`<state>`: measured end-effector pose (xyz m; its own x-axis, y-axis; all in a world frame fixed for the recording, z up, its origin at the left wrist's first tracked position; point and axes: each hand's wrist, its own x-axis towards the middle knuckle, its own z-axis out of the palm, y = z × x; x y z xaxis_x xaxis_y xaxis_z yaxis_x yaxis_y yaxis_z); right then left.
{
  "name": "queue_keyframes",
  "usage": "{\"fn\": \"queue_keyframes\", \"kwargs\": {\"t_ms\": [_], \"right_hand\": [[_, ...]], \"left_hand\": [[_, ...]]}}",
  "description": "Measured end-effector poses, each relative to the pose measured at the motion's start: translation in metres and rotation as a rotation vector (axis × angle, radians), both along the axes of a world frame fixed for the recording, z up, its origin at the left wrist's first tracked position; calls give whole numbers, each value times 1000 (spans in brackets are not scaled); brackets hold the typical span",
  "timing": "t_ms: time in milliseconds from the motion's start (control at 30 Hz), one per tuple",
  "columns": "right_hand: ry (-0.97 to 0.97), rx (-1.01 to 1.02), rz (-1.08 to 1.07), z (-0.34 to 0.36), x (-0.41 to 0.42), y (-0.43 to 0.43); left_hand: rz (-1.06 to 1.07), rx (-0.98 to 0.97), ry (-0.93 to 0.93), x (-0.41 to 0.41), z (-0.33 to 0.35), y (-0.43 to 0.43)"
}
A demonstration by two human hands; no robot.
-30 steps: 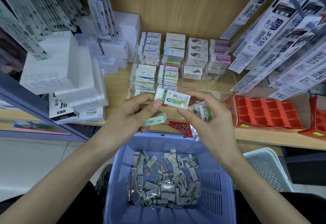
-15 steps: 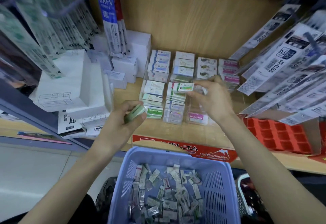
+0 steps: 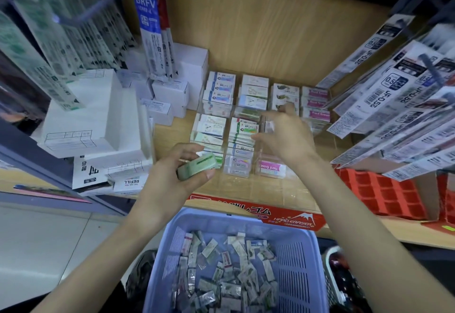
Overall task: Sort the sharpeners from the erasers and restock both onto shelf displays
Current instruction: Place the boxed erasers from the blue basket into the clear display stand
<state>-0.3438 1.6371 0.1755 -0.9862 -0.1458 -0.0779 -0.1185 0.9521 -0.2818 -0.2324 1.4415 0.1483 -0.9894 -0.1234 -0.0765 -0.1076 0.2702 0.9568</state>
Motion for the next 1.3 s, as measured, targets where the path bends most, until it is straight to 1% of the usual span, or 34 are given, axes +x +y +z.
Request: {"fn": "queue_keyframes", "kwargs": {"t_ms": [33, 67, 100, 133, 167, 200, 233, 300, 367, 433, 533, 667, 767, 800, 867, 933, 1000, 1133, 1200, 1300], "right_hand": [[29, -255, -65, 0, 11, 4], [18, -558, -160, 0, 24, 8], [-67, -859, -267, 1, 37, 9], [-197, -1129, -368, 1, 48, 8], [-340, -1354, -451, 0, 57, 7], [-467, -1517, -518, 0, 65, 6], [-570, -1623, -570, 2, 70, 3], [-711, -1771, -592, 7, 76, -3], [-784, -1882, -569, 9, 80, -7], [-781, -1881, -519, 9, 82, -8], [-735, -1780, -401, 6, 84, -5], [-667, -1490, -208, 4, 89, -1], [-606, -1396, -173, 5, 93, -3], [-561, -1362, -153, 4, 94, -3], [-450, -1218, -93, 2, 95, -2], [-379, -1108, -29, 0, 96, -2], [-346, -1077, 3, -2, 97, -1], [-310, -1054, -2, -4, 96, 1], [-302, -1001, 18, -5, 99, 2], [-313, -907, 80, -8, 106, 8]], "left_hand": [[5, 15, 9, 0, 2, 1], [-2, 30, 20, 1, 4, 2], [-14, 45, 30, 2, 7, 5], [-30, 58, 38, 3, 8, 7], [-47, 69, 42, 4, 9, 9], [-64, 75, 44, 5, 9, 10], [-81, 76, 47, 6, 7, 11], [-108, 47, 59, 7, 7, 12], [-128, 12, 61, 7, 7, 14], [-138, 5, 60, 5, 8, 16], [-140, -21, 99, 4, 7, 17], [-135, -30, 114, 4, 8, 17], [-133, -18, 115, 4, 8, 18], [-139, -14, 114, 4, 8, 17], [-164, -2, 97, 4, 8, 18], [-177, 31, 67, 4, 7, 17], [-181, 83, 45, 5, 8, 16], [-184, 100, 3, 6, 10, 17], [-225, 34, -5, 6, 9, 14], [-336, -172, 48, 13, 7, 10]]}}
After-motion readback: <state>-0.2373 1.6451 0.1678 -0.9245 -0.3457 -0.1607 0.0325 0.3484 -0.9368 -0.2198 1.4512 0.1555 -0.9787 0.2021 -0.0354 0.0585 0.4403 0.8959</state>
